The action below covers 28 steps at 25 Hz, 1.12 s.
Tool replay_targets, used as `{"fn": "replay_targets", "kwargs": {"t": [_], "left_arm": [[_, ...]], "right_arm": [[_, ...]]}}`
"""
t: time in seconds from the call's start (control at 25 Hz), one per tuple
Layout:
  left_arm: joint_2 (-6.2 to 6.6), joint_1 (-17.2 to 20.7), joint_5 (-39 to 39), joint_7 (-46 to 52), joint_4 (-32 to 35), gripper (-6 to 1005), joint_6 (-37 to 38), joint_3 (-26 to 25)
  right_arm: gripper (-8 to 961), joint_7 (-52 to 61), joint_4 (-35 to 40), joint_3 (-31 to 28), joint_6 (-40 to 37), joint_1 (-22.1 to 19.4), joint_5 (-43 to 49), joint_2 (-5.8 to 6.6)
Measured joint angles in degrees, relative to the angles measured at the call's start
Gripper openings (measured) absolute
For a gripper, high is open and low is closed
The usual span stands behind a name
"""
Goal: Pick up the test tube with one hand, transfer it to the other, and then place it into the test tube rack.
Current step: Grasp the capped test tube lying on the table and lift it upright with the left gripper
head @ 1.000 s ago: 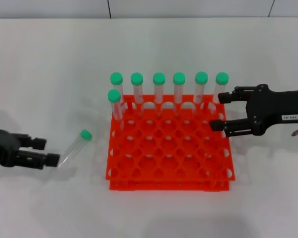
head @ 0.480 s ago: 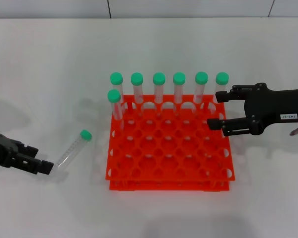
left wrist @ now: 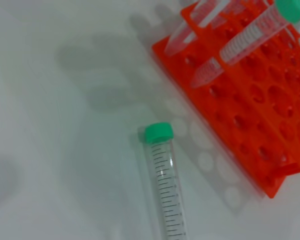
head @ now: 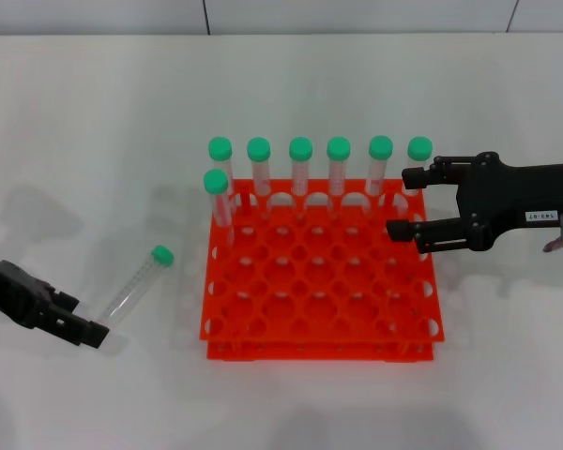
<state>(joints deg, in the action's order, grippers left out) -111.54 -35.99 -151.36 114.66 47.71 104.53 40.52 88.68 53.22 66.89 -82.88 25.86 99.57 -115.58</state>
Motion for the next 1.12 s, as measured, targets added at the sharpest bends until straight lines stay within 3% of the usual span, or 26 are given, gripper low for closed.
{"fn": "replay_targets", "kwargs": {"t": [0.76, 1.12], "left_arm": [[-0.24, -1.58, -1.49, 0.23, -2.15, 877, -3.12, 2.91], [0.3, -6.25, -7.28, 2.23, -1.55, 877, -0.97, 3.15]], "right_arm": [[776, 0.0, -0.02, 0.07, -0.06, -0.04, 0.01, 0.0], [775, 0.0, -0.09, 0.61, -0.09, -0.07, 0.0, 0.01]]}}
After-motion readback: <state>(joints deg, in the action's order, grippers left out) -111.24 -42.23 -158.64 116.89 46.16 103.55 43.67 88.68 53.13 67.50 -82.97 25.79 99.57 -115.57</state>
